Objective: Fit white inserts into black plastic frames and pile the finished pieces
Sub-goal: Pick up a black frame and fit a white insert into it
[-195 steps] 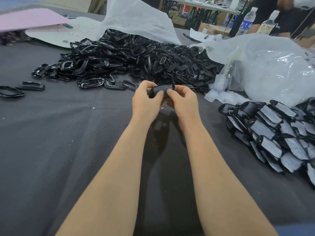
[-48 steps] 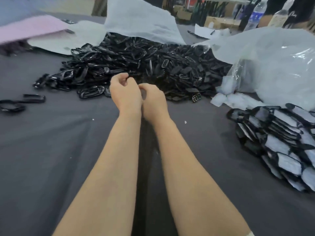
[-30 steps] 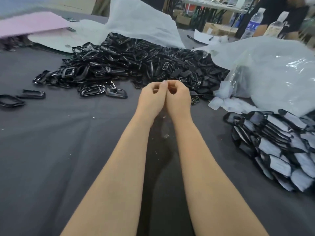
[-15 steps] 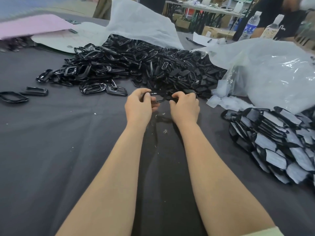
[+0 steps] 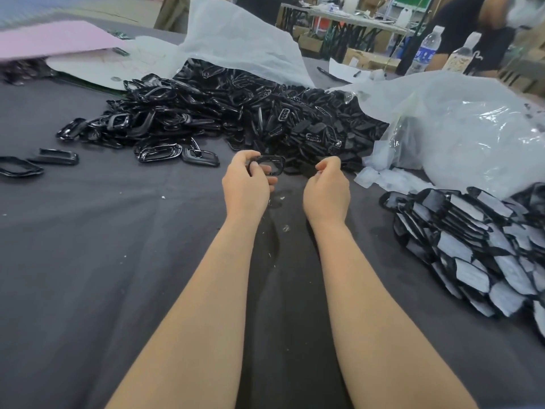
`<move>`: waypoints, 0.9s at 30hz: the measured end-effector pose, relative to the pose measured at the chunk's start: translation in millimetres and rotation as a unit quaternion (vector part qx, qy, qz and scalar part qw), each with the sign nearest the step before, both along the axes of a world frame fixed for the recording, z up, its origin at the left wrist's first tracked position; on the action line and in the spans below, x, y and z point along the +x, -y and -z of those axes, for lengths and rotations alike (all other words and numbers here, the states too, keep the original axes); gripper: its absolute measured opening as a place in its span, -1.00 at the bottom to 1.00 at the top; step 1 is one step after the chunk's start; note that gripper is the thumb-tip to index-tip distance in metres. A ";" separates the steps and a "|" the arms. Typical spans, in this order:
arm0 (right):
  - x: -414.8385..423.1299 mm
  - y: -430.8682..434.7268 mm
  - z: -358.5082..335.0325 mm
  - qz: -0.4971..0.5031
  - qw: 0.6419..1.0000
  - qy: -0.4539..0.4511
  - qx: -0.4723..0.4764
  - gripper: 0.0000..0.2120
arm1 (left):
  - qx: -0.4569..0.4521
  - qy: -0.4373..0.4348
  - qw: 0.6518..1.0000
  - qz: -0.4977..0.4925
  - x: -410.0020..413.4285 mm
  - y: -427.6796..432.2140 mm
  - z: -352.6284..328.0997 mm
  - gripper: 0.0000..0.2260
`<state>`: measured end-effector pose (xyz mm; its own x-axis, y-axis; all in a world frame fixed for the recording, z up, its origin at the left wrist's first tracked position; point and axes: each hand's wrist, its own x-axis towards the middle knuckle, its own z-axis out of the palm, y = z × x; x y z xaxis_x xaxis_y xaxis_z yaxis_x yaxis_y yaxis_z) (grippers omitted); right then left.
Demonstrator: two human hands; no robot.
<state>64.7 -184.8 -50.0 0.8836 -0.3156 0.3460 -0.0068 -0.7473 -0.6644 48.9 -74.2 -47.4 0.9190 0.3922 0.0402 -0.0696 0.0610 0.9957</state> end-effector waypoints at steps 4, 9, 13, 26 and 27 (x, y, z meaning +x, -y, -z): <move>-1.9 -2.6 -8.1 -0.053 0.967 0.066 0.239 -0.81 | -0.005 0.004 1.000 -0.015 0.5 1.1 -1.3 -0.81; -3.7 -12.8 -10.7 -0.176 0.938 0.049 0.294 -0.82 | 0.008 0.004 1.000 -0.014 -0.2 1.0 -1.2 -0.78; -7.5 -19.4 -6.7 -0.165 0.934 0.053 0.313 -0.85 | 0.056 0.001 0.998 -0.003 -1.5 2.1 -2.2 -0.81; 1.4 -13.2 -3.6 -0.119 0.916 0.002 0.384 -0.81 | 0.020 0.037 0.999 0.032 -2.8 3.8 -2.2 -0.89; 2.5 -12.1 -3.7 -0.124 0.916 -0.003 0.381 -0.84 | 0.024 0.034 0.999 0.032 -2.4 3.5 -2.3 -0.89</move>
<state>67.1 -172.6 -46.4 0.9620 -0.2521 0.1047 0.0961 -0.0462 -0.9943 46.6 -77.8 -45.1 0.9363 0.3294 0.1213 -0.1352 0.0192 0.9906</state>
